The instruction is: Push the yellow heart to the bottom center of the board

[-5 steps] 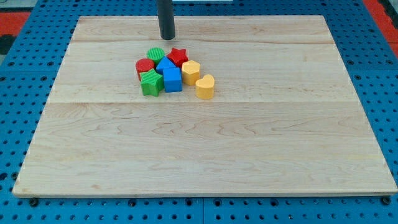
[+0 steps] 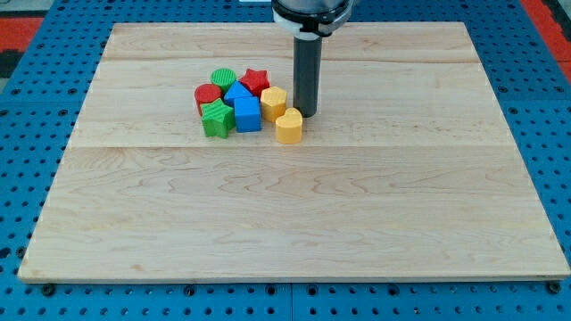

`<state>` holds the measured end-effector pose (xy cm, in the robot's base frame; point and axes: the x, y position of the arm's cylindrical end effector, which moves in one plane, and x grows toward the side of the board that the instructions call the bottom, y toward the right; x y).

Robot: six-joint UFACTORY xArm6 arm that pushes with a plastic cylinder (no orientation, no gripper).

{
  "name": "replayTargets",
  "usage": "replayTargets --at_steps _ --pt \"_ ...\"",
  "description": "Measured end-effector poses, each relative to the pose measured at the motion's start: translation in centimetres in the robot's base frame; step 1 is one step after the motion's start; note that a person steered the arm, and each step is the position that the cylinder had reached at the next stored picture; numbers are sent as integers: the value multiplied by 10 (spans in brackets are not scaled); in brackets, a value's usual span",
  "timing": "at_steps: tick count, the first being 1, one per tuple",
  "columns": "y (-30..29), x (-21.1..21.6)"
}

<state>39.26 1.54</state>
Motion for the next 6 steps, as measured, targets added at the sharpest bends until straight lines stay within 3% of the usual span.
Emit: replayTargets --at_steps 2,3,4,5,6 --pt "-67 32" --pt "-44 79" --pt "16 94" --pt "6 121" --pt "19 73"
